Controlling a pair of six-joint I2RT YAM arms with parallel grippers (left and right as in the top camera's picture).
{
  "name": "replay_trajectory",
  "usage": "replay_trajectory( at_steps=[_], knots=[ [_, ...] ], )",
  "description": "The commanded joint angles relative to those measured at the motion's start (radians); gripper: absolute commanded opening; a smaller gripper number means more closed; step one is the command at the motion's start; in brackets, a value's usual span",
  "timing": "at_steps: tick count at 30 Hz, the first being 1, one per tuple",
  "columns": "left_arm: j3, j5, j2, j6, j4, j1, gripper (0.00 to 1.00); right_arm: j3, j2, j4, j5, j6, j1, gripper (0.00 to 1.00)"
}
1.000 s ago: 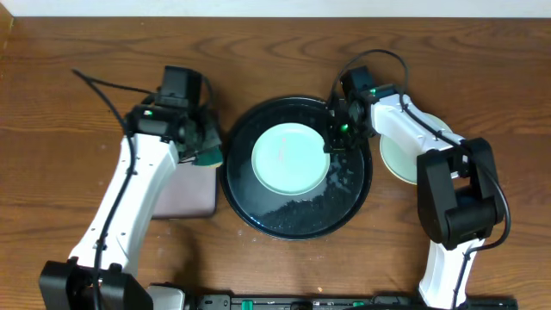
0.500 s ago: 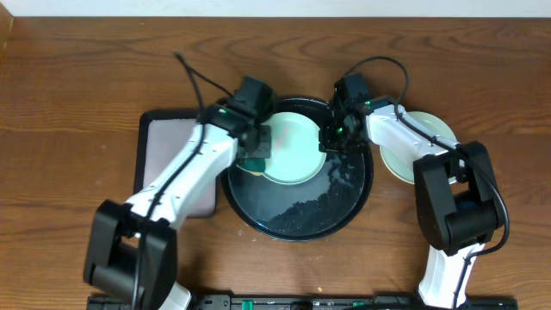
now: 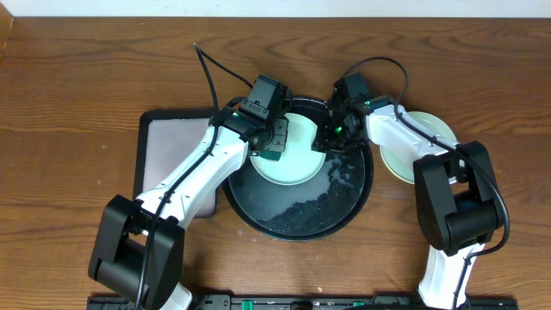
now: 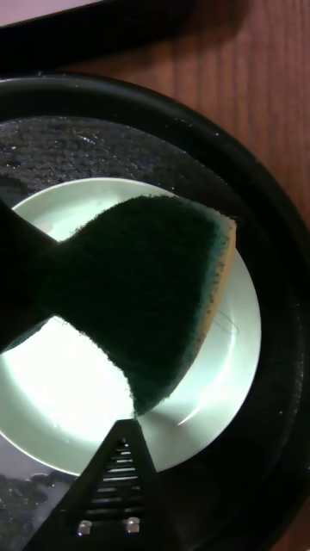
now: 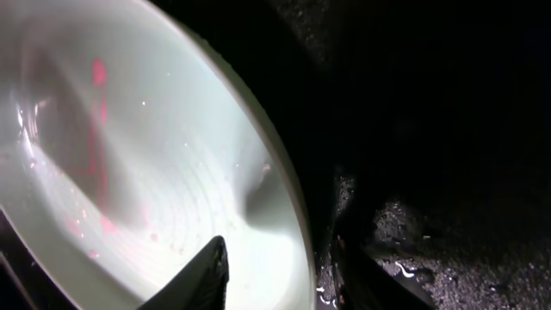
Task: Clean dirty plates on tray and stack at the side
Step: 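Scrub the second pale green plate with the sponge in the left gripper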
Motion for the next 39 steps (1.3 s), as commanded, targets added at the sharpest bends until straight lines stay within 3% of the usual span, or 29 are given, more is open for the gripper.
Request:
replay_trajectory(
  at_steps=[1, 8, 18, 23, 25, 34, 36, 39],
  knots=[
    [0.011, -0.008, 0.003, 0.118, -0.006, 0.002, 0.08, -0.023, 0.018, -0.048, 0.014, 0.075, 0.032, 0.38],
    [0.011, 0.065, 0.06, 0.266, -0.002, 0.002, 0.07, -0.024, 0.018, -0.059, 0.019, 0.091, 0.058, 0.34],
    [0.011, 0.11, 0.145, 0.264, -0.017, 0.002, 0.08, -0.023, 0.018, -0.05, 0.019, 0.091, 0.059, 0.31],
    [0.011, 0.237, 0.145, 0.264, -0.035, 0.001, 0.07, -0.023, 0.018, -0.051, 0.019, 0.063, 0.042, 0.32],
    [0.011, 0.309, 0.145, 0.229, -0.052, 0.001, 0.07, -0.023, 0.018, -0.054, 0.019, 0.049, 0.037, 0.33],
    [0.011, 0.308, 0.145, 0.077, -0.088, -0.029, 0.07, -0.019, 0.018, -0.075, 0.007, 0.01, 0.012, 0.34],
    [0.011, 0.305, 0.145, -0.011, -0.085, -0.04, 0.08, 0.006, 0.018, -0.128, 0.006, -0.007, -0.004, 0.33],
    [0.012, 0.291, 0.145, -0.038, -0.073, -0.04, 0.07, 0.039, 0.018, -0.184, 0.003, -0.016, -0.012, 0.32]
  ],
)
